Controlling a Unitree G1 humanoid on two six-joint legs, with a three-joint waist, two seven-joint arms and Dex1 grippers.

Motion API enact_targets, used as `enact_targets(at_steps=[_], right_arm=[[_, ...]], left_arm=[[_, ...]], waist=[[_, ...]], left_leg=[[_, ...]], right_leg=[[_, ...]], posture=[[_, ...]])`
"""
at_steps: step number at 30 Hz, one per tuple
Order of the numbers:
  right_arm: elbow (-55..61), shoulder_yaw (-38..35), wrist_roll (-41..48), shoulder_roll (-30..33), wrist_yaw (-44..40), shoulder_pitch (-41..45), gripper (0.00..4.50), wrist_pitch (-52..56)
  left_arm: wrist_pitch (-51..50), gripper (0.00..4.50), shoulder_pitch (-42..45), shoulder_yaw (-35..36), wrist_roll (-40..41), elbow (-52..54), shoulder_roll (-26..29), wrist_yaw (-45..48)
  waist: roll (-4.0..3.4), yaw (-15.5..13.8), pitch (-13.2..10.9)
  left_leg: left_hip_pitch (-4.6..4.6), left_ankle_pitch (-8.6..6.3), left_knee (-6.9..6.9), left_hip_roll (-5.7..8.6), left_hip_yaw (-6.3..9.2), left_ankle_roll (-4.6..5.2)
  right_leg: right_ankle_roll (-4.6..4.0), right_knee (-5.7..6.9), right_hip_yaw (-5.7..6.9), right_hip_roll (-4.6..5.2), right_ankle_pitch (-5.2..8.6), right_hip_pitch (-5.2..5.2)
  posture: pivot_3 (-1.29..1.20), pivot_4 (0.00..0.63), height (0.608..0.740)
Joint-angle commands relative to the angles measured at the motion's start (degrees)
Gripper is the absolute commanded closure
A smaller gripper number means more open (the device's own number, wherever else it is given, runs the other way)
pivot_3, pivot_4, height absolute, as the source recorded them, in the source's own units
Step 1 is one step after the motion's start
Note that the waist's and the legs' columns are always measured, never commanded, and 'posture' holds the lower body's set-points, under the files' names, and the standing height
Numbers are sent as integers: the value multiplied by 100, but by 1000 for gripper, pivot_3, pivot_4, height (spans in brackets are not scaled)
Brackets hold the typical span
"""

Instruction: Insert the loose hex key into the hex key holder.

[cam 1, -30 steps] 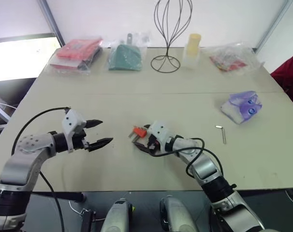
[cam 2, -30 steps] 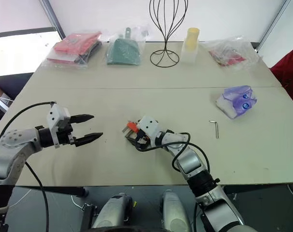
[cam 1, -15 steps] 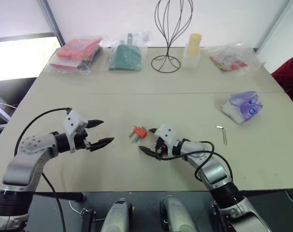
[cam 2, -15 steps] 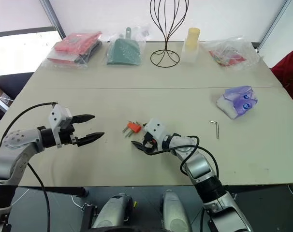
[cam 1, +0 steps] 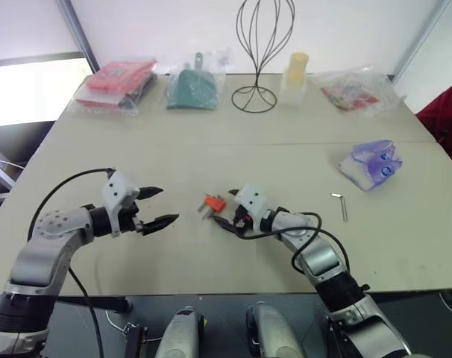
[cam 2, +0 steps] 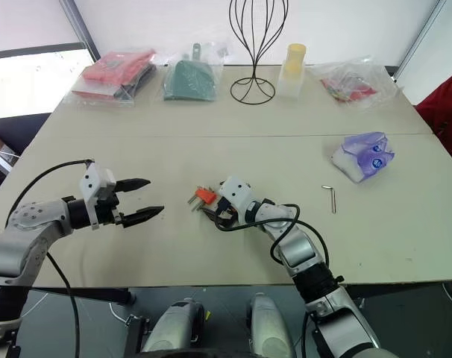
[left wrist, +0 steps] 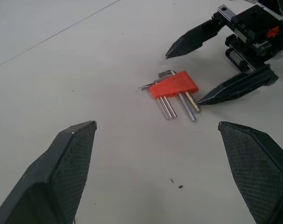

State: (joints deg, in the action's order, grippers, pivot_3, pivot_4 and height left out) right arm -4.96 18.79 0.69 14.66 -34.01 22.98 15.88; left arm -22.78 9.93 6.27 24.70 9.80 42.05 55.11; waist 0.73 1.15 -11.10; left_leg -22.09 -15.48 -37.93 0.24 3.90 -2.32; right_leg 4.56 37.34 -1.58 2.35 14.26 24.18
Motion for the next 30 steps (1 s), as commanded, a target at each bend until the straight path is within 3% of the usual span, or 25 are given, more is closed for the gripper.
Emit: enact_targets(at_steps=[1, 8, 18, 23, 26, 30], right_arm=[[-212, 55, -184, 6, 77, -73, 28, 73], [-184, 110, -174, 18, 50, -145, 3427, 83], [280, 134, -515, 321, 29, 75, 3504, -487], [705, -13, -1287, 1532, -209, 1037, 3504, -2411], [98, -99, -2274, 2368, 521, 1877, 3504, -4267], [-729, -179, -2715, 2697, 1181, 2377, 3504, -5672]], left_arm=[[134, 123, 65, 68, 14, 137, -19, -19], [170, 123, 75, 59, -8, 122, -44, -33], [164, 123, 172, 58, 25, 51, -101, -62], [-185, 123, 753, 149, 491, -228, -184, 174], [-553, 123, 1557, 28, 848, -574, -186, 589], [-984, 123, 2470, -110, 1259, -1087, -356, 1149]], waist=[[0, 0, 0], [0, -18, 1], [-2, -29, 0], [-2, -24, -11], [0, -13, -13], [12, -3, -5]], left_leg=[[0, 0, 0, 0, 0, 0], [5, 0, -2, 0, 1, 0], [36, 0, -1, 0, 1, 0], [20, 0, -7, 8, -6, 0], [-4, 0, -6, 13, -7, 0], [-24, 0, 11, 7, -5, -1]], right_leg=[[0, 0, 0, 0, 0, 0], [-2, 0, 0, 1, 1, -9], [-20, -10, 0, 3, 12, -44], [-15, -19, 1, 17, 11, -37], [4, -18, 2, 10, 1, -9], [18, -14, 2, 0, -8, 21]], posture=[[0, 150, 740], [0, 150, 740], [0, 150, 740], [0, 150, 740], [0, 150, 740], [0, 150, 740]])
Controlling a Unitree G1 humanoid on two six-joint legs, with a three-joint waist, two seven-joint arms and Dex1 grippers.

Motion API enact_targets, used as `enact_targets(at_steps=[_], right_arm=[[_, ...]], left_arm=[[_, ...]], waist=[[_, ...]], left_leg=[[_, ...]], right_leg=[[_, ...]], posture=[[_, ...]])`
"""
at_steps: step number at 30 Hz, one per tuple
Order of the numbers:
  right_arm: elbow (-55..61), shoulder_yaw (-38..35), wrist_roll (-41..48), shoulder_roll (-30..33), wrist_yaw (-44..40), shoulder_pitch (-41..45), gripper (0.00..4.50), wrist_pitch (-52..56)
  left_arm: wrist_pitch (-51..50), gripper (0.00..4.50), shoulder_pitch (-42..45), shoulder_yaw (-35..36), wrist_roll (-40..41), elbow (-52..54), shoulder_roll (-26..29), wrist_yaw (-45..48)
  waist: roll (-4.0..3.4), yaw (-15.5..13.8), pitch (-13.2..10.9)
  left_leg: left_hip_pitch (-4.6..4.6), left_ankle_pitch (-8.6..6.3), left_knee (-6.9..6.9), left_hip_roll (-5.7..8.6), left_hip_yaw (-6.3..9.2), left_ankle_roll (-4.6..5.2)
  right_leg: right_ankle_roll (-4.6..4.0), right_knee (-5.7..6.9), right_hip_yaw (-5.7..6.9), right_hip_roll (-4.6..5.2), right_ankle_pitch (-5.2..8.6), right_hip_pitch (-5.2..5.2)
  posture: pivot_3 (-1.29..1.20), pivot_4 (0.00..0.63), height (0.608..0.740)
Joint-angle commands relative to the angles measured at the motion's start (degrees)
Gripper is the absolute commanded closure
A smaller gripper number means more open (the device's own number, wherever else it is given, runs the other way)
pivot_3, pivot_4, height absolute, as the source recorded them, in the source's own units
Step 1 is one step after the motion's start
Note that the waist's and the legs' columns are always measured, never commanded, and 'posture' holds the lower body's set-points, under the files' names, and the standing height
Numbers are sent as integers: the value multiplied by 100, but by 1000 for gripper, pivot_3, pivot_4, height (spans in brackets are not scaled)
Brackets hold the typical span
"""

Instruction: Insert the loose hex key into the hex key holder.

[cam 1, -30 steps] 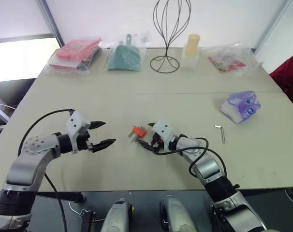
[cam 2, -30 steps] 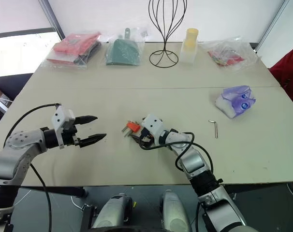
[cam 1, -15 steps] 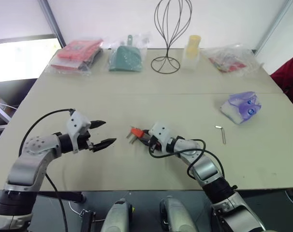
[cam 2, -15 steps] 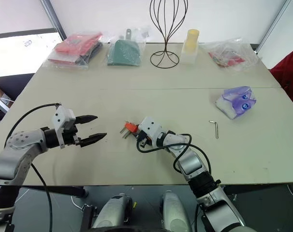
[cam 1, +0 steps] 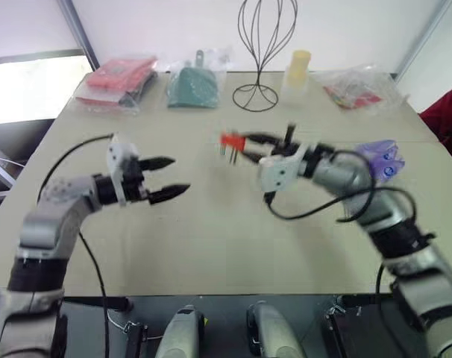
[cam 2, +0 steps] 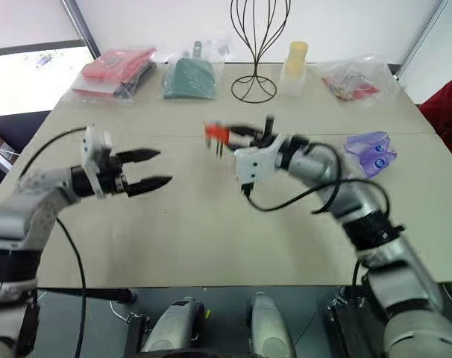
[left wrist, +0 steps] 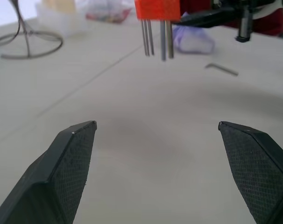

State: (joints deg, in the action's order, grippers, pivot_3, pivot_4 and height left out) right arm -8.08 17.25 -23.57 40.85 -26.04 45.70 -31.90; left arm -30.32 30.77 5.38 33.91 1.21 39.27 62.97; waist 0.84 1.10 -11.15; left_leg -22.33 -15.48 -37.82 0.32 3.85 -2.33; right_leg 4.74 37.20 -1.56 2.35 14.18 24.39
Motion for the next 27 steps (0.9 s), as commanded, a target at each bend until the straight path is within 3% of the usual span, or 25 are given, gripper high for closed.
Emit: enact_targets(at_steps=[1, 11, 27], right_arm=[[-596, -28, -370, 112, 481, 199, 3504, -1147], [-1268, -137, -556, 106, 716, 534, 3504, -2104], [-946, -156, -445, -2, 582, 346, 3504, -1899]], left_arm=[[-292, 123, 602, -44, 390, -412, -139, 483], [420, 123, 2328, -424, -233, -2659, -872, 1254], [1484, 123, 3317, -481, -886, -4507, -1889, 1799]], waist=[[0, 5, 0], [1, 70, -5], [2, 141, -5]], left_leg=[[-1, 0, 6, 0, -1, 0], [-9, 0, 6, 10, -12, 0], [-9, 0, -6, 12, -10, 1]], right_leg=[[0, -4, 0, 1, 0, 1], [1, -6, -9, 12, -1, 10], [2, 5, -10, 9, -1, 9]], posture=[[0, 150, 740], [0, 150, 740], [0, 150, 740]])
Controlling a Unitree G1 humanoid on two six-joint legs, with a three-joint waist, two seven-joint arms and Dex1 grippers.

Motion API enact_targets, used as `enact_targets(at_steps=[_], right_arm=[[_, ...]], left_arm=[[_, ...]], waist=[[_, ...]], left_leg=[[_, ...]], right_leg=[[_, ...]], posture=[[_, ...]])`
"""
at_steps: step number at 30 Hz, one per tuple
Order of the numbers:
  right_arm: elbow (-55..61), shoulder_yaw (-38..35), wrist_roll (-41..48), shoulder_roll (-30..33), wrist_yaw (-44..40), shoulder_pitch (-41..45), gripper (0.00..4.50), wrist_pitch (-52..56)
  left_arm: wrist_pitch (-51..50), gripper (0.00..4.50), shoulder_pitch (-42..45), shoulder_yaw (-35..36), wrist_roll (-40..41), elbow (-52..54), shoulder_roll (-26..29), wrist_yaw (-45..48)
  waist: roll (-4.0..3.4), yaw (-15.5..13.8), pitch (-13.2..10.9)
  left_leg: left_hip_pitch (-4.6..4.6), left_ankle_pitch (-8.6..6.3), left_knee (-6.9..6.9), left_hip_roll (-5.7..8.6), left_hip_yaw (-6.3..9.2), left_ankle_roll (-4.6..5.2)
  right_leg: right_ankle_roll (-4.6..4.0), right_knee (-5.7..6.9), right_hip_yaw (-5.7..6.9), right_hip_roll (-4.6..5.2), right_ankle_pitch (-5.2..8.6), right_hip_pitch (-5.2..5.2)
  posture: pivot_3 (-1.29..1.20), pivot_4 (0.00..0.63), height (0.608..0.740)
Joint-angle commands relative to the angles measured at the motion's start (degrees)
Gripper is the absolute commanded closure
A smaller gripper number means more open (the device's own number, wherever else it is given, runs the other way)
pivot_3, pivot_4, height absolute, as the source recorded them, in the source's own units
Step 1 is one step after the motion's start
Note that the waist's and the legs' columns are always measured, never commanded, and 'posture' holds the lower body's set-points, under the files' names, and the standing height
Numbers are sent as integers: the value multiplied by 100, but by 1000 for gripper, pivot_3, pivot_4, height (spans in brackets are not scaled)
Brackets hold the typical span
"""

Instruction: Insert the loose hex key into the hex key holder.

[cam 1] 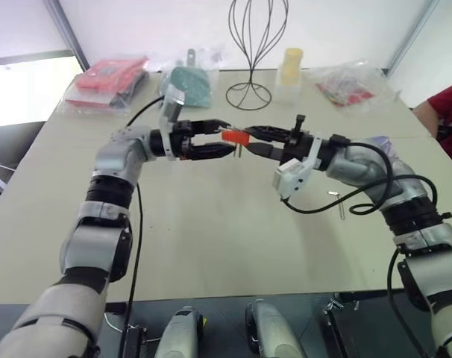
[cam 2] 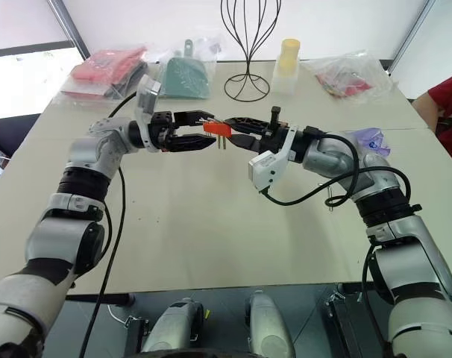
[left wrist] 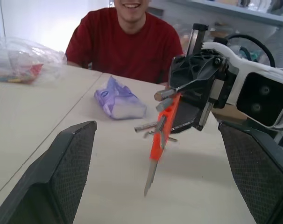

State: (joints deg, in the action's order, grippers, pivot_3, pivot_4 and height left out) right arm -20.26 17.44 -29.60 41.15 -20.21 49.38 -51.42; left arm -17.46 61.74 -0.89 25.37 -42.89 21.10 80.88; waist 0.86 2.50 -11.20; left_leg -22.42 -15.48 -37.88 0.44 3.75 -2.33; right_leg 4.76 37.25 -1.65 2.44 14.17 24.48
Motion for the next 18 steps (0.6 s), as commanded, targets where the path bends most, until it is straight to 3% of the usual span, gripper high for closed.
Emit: enact_targets(at_steps=[1, 4, 7, 12, 13, 18], right_arm=[[300, -172, 164, -38, -16, -50, 3504, 68], [384, -173, 182, -46, -70, -124, 3504, 130], [454, -186, 195, -54, -104, -167, 3504, 180], [521, -193, 189, -62, -117, -210, 3504, 255], [536, -195, 188, -67, -121, -219, 3504, 270], [565, -205, 188, -89, -125, -233, 3504, 312]], left_arm=[[216, 123, 232, 157, -39, -130, -104, 14], [244, 123, 223, 162, -67, -162, -154, 76], [269, 1438, 222, 172, -97, -184, -160, 122], [293, 4136, 238, 172, -140, -212, -146, 209], [283, 4482, 232, 167, -151, -206, -142, 238], [313, 4482, 182, 132, -232, -194, -130, 259]], waist=[[0, -1, 0], [0, 2, 0], [0, 3, 0], [0, -3, 0], [0, -3, 0], [0, -1, 0]], left_leg=[[0, 0, 0, 0, -1, 0], [-1, 0, 0, 1, -1, 0], [-1, 0, 0, 0, 0, 0], [-1, 0, -3, 1, 0, 0], [-1, 0, -3, 1, 0, 0], [-1, 0, -3, 1, 0, 0]], right_leg=[[0, 0, 0, 1, 0, 0], [0, -1, 0, 1, 0, 0], [0, 0, 0, 1, 0, 0], [1, 2, 0, 1, 0, 0], [1, 3, 0, 1, 0, 0], [1, 3, 0, 1, 0, 0]], posture=[[0, 150, 740], [0, 150, 740], [0, 150, 740], [0, 150, 740], [0, 150, 740], [0, 150, 740]])
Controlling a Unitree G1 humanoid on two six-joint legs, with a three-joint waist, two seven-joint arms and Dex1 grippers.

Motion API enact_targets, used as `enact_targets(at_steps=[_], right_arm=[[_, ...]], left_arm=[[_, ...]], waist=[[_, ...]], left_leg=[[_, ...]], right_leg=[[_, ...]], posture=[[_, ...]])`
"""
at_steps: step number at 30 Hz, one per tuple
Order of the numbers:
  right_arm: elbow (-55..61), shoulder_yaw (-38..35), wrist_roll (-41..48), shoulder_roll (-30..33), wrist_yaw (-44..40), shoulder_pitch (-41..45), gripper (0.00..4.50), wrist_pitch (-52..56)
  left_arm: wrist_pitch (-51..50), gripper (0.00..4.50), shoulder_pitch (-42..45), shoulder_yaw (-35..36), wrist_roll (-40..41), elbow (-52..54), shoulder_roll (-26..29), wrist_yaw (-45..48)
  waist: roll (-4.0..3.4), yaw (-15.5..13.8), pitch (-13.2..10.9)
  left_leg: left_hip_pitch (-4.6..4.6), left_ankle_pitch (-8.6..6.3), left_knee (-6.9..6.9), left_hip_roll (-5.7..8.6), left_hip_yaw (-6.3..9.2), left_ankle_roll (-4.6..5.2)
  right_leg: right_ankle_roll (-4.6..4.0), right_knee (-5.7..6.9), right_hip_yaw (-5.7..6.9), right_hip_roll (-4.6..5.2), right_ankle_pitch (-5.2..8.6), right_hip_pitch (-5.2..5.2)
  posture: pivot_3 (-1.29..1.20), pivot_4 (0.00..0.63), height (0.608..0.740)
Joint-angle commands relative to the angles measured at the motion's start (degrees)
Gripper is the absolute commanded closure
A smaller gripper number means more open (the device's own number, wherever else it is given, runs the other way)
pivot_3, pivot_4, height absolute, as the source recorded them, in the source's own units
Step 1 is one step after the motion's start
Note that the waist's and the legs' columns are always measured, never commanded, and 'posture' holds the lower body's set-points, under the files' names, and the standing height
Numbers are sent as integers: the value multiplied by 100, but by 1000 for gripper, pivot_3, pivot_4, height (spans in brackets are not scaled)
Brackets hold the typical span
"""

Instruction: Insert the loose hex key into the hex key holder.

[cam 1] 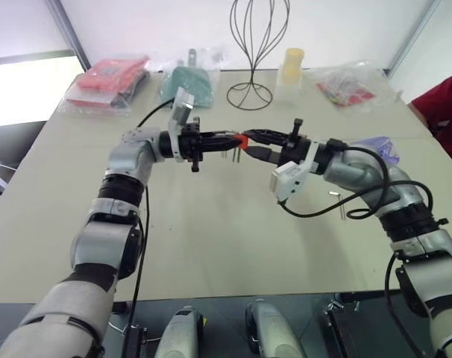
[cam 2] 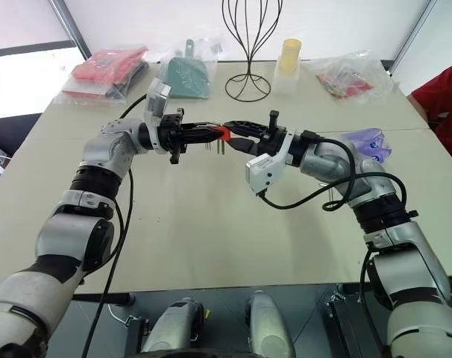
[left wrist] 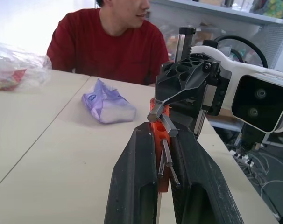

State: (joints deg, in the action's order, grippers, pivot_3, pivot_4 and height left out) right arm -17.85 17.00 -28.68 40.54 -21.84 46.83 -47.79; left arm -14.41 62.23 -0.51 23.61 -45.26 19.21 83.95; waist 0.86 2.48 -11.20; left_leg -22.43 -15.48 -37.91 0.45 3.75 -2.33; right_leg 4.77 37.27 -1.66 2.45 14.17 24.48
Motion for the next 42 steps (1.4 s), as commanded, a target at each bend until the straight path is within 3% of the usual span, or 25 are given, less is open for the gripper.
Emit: enact_targets(at_steps=[1, 7, 13, 14, 18, 22, 23, 26, 30, 35, 42], right_arm=[[330, -165, 94, -32, 40, 19, 3504, -45], [362, -163, 169, -25, -32, -34, 3504, 10], [446, -196, 404, -26, -215, -122, 332, 215], [474, -215, 350, 1, -207, -155, 33, 245], [613, -489, 328, 333, -263, -575, 33, 593], [1070, -1097, 1227, 529, -706, -1365, 33, 1832], [1303, -1323, 1589, 503, -928, -1627, 33, 2609], [2655, -2354, 3110, 204, -1337, -2404, 33, 6992], [3563, -2669, 3510, 194, -1207, -2510, 33, 9722], [3875, -2693, 3551, 288, -948, -2658, 33, 11125], [3852, -3227, 3574, -405, -108, -2606, 33, 12111]], left_arm=[[34, 4482, 129, 96, -76, 38, 55, -72], [121, 4482, 154, 133, -142, -34, 25, -171], [160, 4500, 98, 143, -174, -25, 11, -179], [165, 4500, 83, 145, -176, -23, 17, -177], [203, 4500, -98, 138, -193, 157, 89, -198], [165, 4500, -390, 199, -101, 677, 151, -356], [193, 4500, -509, 190, -98, 894, 155, -412], [430, 4500, -1244, 13, -218, 2088, 85, -735], [342, 4500, -1780, -104, -176, 2908, -62, -1166], [187, 4500, -2194, -161, -112, 3478, -315, -1673], [183, 4500, -2561, -254, -121, 3713, -474, -2075]], waist=[[0, 1, 0], [0, 0, 0], [0, 2, 0], [0, 1, 0], [0, -23, 0], [0, -45, 0], [0, -48, 0], [-3, -81, 2], [-6, -148, 2], [-7, -184, 4], [-7, -171, 4]], left_leg=[[0, 0, 0, 0, 0, 0], [0, 0, 0, 0, 0, 0], [0, 0, -1, 0, 1, 0], [0, 0, -1, 0, 1, 0], [0, 0, -1, 0, 1, 0], [-1, 0, -4, 3, -1, 0], [-1, 0, -4, 2, -1, 0], [-1, 0, -8, -7, 4, 0], [8, 0, -12, -18, 1, 0], [11, 6, -20, -13, 4, 10], [8, 5, -19, -7, -2, 10]], right_leg=[[0, 0, 0, 0, 0, 0], [0, 1, 0, 0, 0, 0], [0, 2, 0, 0, 0, 0], [0, 3, 0, 0, 0, 0], [0, 2, 0, 0, 0, 0], [1, 1, -1, 5, 0, -2], [1, 2, -1, 5, 0, -1], [1, 9, -2, 4, -1, -2], [-1, 23, -12, 3, -2, -3], [-4, 23, -11, -9, -2, -8], [-2, 20, -11, -2, -3, -7]], posture=[[0, 150, 740], [0, 150, 740], [0, 150, 740], [0, 150, 740], [0, 150, 740], [0, 150, 740], [0, 150, 740], [0, 150, 740], [0, 150, 740], [0, 150, 740], [0, 150, 740]])
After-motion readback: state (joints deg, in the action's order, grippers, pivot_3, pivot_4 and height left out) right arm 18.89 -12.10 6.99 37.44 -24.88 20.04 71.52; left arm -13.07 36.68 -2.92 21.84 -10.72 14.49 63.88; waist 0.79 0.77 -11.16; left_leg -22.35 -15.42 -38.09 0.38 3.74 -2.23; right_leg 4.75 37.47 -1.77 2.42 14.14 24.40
